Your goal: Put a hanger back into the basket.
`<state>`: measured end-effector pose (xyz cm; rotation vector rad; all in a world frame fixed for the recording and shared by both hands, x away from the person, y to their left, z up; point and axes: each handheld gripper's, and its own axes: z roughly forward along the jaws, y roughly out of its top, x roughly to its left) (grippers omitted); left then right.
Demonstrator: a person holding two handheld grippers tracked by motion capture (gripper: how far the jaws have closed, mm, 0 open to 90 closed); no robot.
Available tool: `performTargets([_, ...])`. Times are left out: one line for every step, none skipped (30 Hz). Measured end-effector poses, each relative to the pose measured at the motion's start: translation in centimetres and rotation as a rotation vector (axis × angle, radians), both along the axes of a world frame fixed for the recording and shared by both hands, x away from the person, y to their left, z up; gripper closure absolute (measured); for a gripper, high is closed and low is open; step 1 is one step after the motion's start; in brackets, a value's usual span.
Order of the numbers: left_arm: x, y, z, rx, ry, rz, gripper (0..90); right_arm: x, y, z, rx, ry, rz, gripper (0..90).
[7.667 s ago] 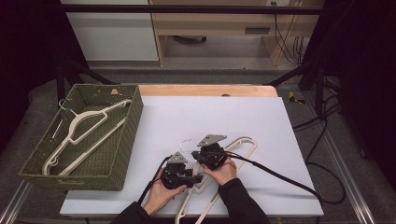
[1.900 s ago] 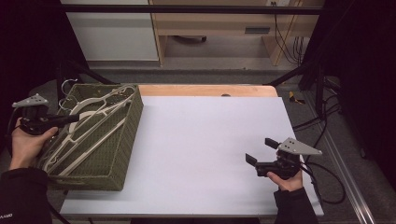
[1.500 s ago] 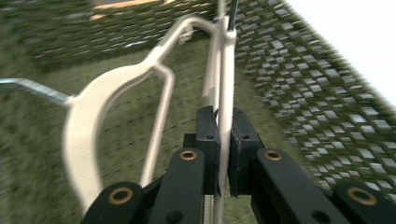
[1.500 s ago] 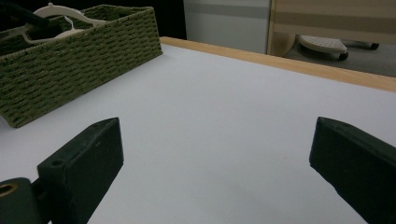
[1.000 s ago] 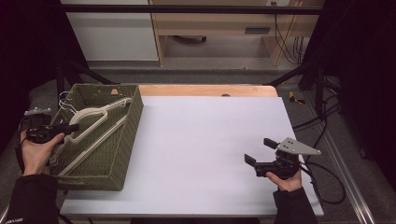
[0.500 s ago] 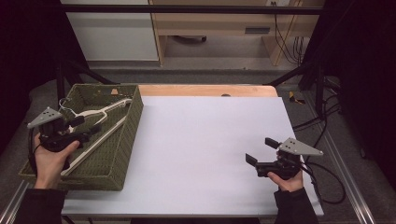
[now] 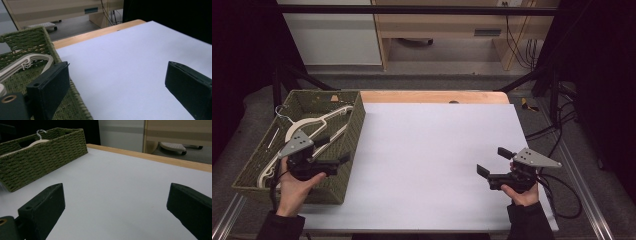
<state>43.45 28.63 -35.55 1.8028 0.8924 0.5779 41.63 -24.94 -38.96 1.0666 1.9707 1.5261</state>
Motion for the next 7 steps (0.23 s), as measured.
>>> performTargets([-0.1, -0.3, -0.2, 0.007, -0.002, -0.002, 5.8, 0.0, 0.0, 0.0, -0.002, 0.0, -0.001, 2.3])
performTargets([-0.1, -0.3, -0.2, 0.007, -0.002, -0.002, 5.8, 0.0, 0.0, 0.0, -0.005, -0.002, 0.0, 2.2])
performTargets([-0.2, -0.8, -0.6, 0.014, -0.002, -0.004, 5.6, 0.0, 0.0, 0.0, -0.005, -0.003, 0.002, 2.2])
performTargets([-0.2, -0.8, -0.6, 0.014, -0.002, -0.004, 5.3, 0.0, 0.0, 0.0, -0.005, -0.003, 0.002, 2.2])
performTargets([-0.3, -1.2, -0.9, 0.015, -0.004, -0.015, 5.3, 0.0, -0.1, 0.0, -0.006, -0.007, 0.006, 2.1])
performTargets([-0.3, -1.2, -0.9, 0.015, -0.004, -0.015, 5.3, 0.0, -0.1, 0.0, -0.006, -0.007, 0.006, 2.1])
performTargets([-0.3, -1.4, -1.1, 0.017, -0.004, -0.013, 5.3, -0.1, -0.1, 0.0, -0.003, -0.004, 0.003, 2.0])
